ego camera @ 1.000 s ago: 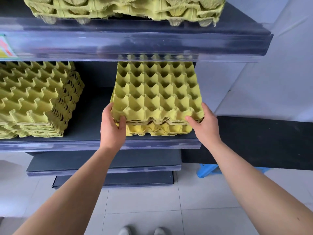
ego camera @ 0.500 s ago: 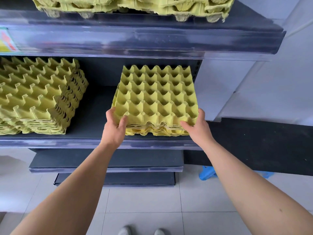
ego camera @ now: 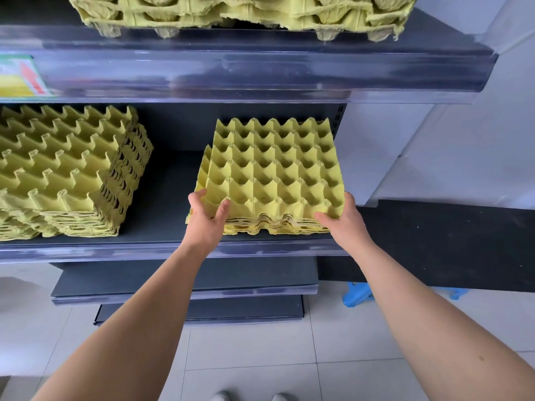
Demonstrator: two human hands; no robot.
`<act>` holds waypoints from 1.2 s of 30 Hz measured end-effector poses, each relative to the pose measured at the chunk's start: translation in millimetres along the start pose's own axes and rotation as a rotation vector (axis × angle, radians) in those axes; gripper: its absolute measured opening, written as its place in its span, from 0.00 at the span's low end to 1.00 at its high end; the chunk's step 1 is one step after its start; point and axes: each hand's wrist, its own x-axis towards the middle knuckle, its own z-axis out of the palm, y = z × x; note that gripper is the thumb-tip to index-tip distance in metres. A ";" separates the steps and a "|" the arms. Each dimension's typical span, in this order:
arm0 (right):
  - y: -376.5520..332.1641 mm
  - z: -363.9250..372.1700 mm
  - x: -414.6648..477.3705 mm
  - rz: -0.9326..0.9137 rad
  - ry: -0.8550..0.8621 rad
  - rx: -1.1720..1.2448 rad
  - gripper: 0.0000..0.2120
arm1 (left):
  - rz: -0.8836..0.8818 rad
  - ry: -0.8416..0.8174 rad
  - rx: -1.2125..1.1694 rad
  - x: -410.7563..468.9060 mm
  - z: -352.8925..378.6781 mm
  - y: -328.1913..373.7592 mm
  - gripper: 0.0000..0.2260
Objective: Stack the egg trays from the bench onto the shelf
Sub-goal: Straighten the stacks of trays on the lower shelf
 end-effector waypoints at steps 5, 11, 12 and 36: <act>-3.6 1.0 -2.9 -0.022 0.068 0.026 0.37 | 0.034 0.043 -0.055 -4.6 0.5 3.8 0.27; -8.2 4.7 -7.8 -0.048 0.113 0.055 0.37 | 0.137 0.121 -0.126 -8.1 -14.1 20.0 0.24; -10.2 7.2 -7.8 -0.059 0.121 0.055 0.37 | 0.154 0.134 -0.125 -7.3 -17.7 21.0 0.23; -24.0 32.0 5.1 -0.174 0.053 -0.501 0.45 | -0.004 0.037 0.011 19.5 -43.6 -15.4 0.30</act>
